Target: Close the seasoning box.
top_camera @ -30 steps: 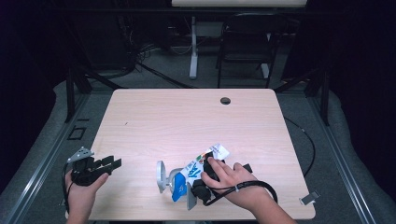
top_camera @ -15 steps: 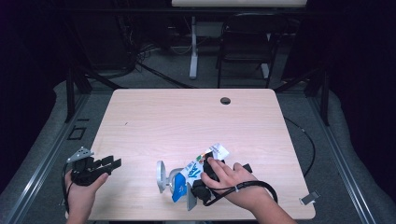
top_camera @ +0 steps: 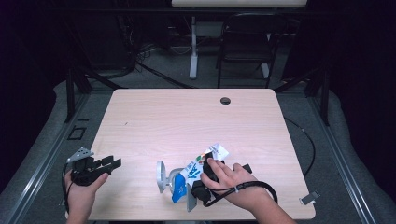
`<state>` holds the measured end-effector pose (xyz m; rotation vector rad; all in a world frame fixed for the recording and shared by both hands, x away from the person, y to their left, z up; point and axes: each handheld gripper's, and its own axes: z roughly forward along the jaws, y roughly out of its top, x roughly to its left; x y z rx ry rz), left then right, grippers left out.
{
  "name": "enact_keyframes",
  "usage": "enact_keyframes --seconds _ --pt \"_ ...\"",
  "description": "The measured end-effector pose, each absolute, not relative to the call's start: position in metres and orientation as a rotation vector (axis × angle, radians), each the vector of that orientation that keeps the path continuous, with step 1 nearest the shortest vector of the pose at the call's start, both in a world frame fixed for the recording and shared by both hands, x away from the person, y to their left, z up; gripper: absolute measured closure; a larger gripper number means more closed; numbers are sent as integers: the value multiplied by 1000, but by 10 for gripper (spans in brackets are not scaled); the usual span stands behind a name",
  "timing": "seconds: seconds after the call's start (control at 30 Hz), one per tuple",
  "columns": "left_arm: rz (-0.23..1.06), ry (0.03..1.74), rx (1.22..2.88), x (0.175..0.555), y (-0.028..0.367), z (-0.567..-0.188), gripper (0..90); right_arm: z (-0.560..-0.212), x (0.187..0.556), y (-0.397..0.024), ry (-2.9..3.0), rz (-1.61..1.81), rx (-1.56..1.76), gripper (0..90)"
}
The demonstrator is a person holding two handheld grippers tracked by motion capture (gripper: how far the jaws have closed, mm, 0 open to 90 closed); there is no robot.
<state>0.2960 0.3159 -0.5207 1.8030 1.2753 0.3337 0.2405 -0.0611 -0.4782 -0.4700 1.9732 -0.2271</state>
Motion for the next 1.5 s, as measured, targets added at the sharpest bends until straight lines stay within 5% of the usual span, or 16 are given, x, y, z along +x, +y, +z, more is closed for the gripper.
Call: enact_keyframes --seconds 1.5 --pt "330 1280 1805 296 318 -521 562 -478 238 -61 1945 -236 -501 682"
